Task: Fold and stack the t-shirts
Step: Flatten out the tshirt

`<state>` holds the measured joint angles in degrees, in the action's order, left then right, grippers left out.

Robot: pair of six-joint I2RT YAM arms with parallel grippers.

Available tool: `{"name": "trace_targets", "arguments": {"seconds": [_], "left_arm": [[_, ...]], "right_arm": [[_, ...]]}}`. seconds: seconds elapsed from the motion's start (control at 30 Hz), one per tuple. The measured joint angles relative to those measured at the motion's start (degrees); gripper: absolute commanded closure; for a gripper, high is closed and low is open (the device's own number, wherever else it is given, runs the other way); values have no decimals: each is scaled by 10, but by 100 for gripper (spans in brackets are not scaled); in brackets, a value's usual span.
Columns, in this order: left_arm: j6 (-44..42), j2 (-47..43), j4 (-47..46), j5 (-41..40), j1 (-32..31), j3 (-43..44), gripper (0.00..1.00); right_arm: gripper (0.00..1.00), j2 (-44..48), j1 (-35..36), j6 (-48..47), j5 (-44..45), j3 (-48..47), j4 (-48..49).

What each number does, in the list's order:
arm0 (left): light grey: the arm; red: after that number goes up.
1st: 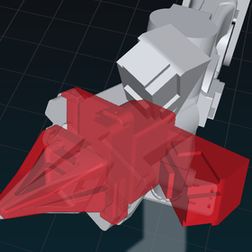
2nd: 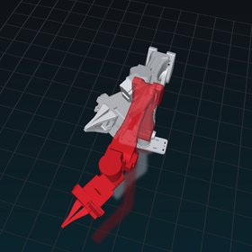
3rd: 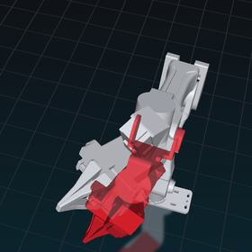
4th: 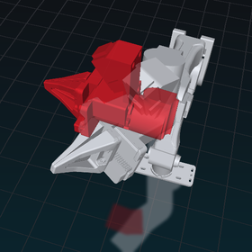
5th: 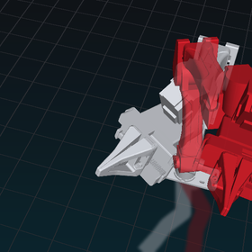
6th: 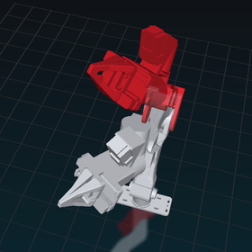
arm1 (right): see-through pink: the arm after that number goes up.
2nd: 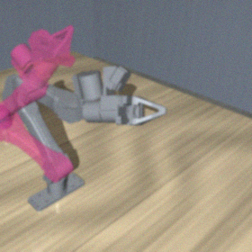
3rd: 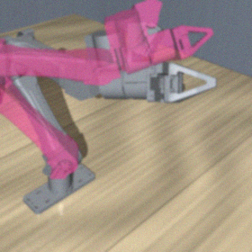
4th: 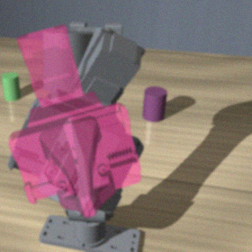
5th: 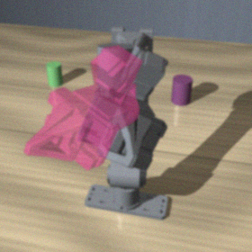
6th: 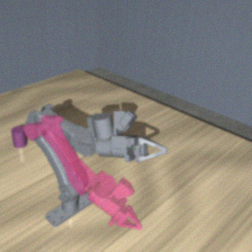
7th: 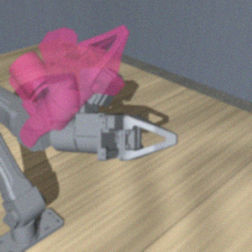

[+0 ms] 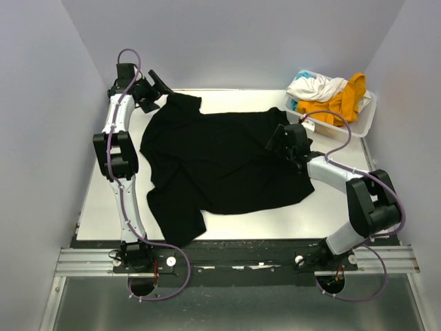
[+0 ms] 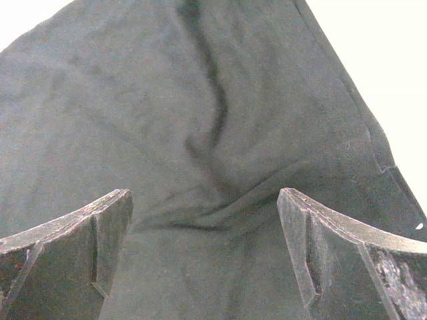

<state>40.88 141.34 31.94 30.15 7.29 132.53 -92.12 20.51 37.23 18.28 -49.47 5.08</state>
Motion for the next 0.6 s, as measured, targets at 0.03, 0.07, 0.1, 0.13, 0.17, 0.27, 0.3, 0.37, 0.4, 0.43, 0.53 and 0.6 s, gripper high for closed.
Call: {"name": "trace_targets", "arguments": {"seconds": [0.03,0.07,0.1,0.13,0.17,0.27,0.3,0.37,0.4,0.43,0.53,0.6], "left_arm": [[-8,-22,3,-6,-2,-23,1],[-24,-81,3,-24,-9,-74,1],[-35,-127,10,-34,-16,-110,1],[-46,-165,9,-45,-23,-137,1],[-57,-222,7,-59,-35,-174,1],[-70,-365,-3,-88,-67,-269,2],[-71,-418,-10,-96,-83,-312,1],[-71,-479,-21,-107,-101,-371,1],[-70,-525,-25,-114,-119,-432,1],[-68,-540,-31,-122,-127,-460,1],[-54,-572,-44,-134,-163,-591,1],[-42,-573,-56,-131,-179,-658,1]], "right_arm": [[0,9,0,-3,-2,2,2],[0,20,0,-6,-6,6,5],[0,33,0,-9,-10,12,10],[0,46,0,-11,-13,19,14],[0,58,0,-13,-17,27,15],[0,91,0,-13,-34,57,20],[0,99,0,-13,-40,66,21],[0,120,0,-12,-53,92,20],[0,127,0,-11,-58,102,20],[0,136,0,-10,-62,112,20],[0,158,0,-6,-77,136,20],[0,163,0,-6,-84,145,20]]}}
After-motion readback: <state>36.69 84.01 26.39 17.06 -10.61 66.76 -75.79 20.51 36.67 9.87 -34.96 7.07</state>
